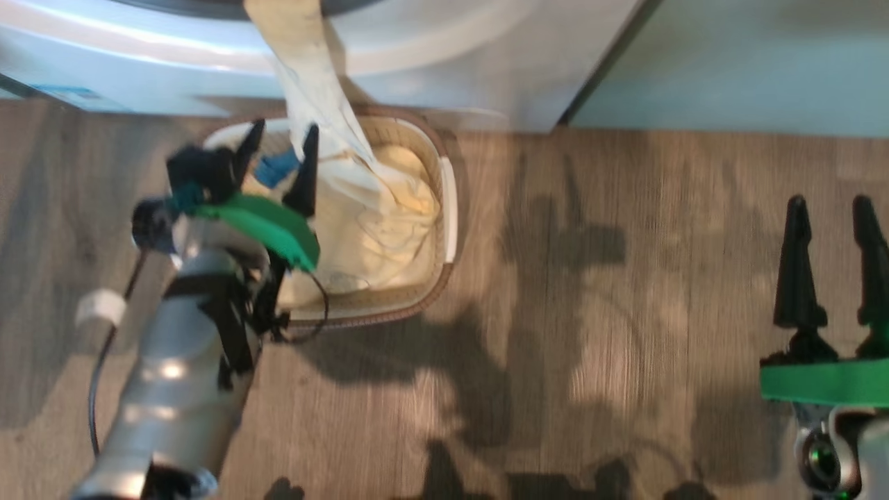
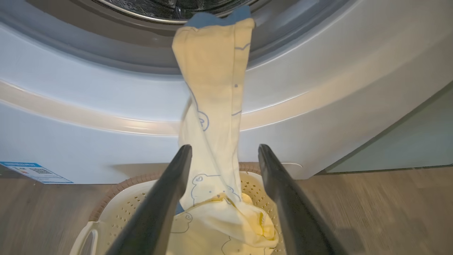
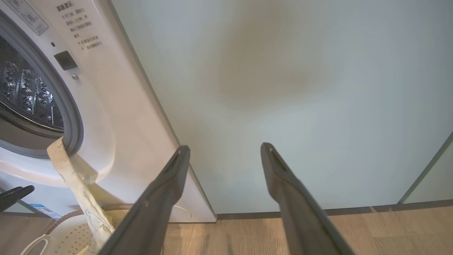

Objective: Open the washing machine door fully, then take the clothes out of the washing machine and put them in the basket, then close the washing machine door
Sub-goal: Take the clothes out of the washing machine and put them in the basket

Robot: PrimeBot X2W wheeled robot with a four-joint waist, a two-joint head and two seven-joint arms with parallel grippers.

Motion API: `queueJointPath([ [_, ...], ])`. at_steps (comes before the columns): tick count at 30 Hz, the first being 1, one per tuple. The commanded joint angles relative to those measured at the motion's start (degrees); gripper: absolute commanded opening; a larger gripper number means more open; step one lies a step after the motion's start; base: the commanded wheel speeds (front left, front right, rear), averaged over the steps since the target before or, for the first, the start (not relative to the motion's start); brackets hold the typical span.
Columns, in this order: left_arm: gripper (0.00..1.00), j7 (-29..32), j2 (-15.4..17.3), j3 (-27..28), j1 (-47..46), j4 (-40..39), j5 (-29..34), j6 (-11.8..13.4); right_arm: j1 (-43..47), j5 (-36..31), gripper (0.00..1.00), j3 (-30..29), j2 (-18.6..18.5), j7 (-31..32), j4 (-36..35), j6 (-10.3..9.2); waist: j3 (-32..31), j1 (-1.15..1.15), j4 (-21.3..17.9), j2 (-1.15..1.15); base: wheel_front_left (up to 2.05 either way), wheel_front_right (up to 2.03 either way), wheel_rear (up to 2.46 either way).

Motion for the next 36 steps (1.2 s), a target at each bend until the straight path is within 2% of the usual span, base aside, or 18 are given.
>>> queueJointPath([
  [1, 1.00, -0.52, 2.47, 1.37, -1.59, 0.09, -0.43, -0.42, -0.80, 0.43, 1.00, 1.45, -0.82, -0.31, -2.06, -0.16, 2.40, -0.01, -1.23, 0.00, 0.00, 0.00, 0.00],
  [6, 1.00, -0.58, 4.28, 2.34, -7.85, 4.78, -1.25, -0.64, -2.47, 1.36, 1.00, 1.87, -0.82, -0.31, -2.06, -0.16, 5.07, -0.01, -2.75, 0.00, 0.00, 0.00, 0.00],
  [16, 0.99, -0.59, 6.86, 2.93, -13.54, 6.69, -2.44, -0.94, -3.92, 2.94, 1.00, 2.52, -0.82, -0.31, -1.36, -0.16, 6.95, -0.01, -4.60, 0.00, 0.00, 0.00, 0.00],
  [17, 0.63, -0.59, 6.97, 2.89, -13.76, 6.62, -2.55, -0.95, -4.02, 3.02, 1.00, 2.56, -0.82, -0.31, -1.31, -0.16, 7.01, -0.01, -4.66, 0.00, 0.00, 0.00, 0.00],
  [18, 0.63, -0.59, 6.97, 2.89, -13.76, 6.62, -2.55, -0.95, -4.02, 3.02, 1.00, 2.56, -0.82, -0.31, -1.31, -0.16, 7.01, -0.01, -4.66, 0.00, 0.00, 0.00, 0.00],
  [19, 0.22, -0.59, 7.06, 2.77, -13.85, 6.65, -2.62, -0.96, -4.13, 3.11, 1.00, 2.58, -0.82, -0.31, -1.27, -0.16, 7.03, -0.01, -4.69, 0.00, 0.00, 0.00, 0.00],
  [20, 0.00, -0.59, 7.02, 2.45, -13.88, 6.84, -2.84, -0.96, -4.22, 3.21, 1.00, 2.60, -0.82, -0.31, -1.23, -0.16, 7.00, -0.01, -4.73, 0.00, 0.00, 0.00, 0.00],
  [24, 0.00, -0.59, 7.21, 2.02, -13.49, 6.25, -3.06, -0.97, -4.40, 3.45, 1.00, 2.48, -0.82, -0.31, -1.04, -0.16, 6.68, -0.01, -4.59, 0.00, 0.00, 0.00, 0.00],
  [28, 0.00, -0.60, 6.71, 3.04, -11.34, 1.99, -2.37, -0.98, -4.19, 3.41, 1.00, 1.99, -0.82, -0.31, -0.79, -0.16, 5.90, -0.01, -3.93, 0.00, 0.00, 0.00, 0.00],
  [36, 0.00, -0.60, 2.53, 8.46, 0.67, -24.11, 3.19, -0.19, -3.02, 2.21, 1.00, 0.61, -0.82, -0.31, -0.98, -0.16, 3.79, -0.01, -1.04, 0.00, 0.00, 0.00, 0.00],
])
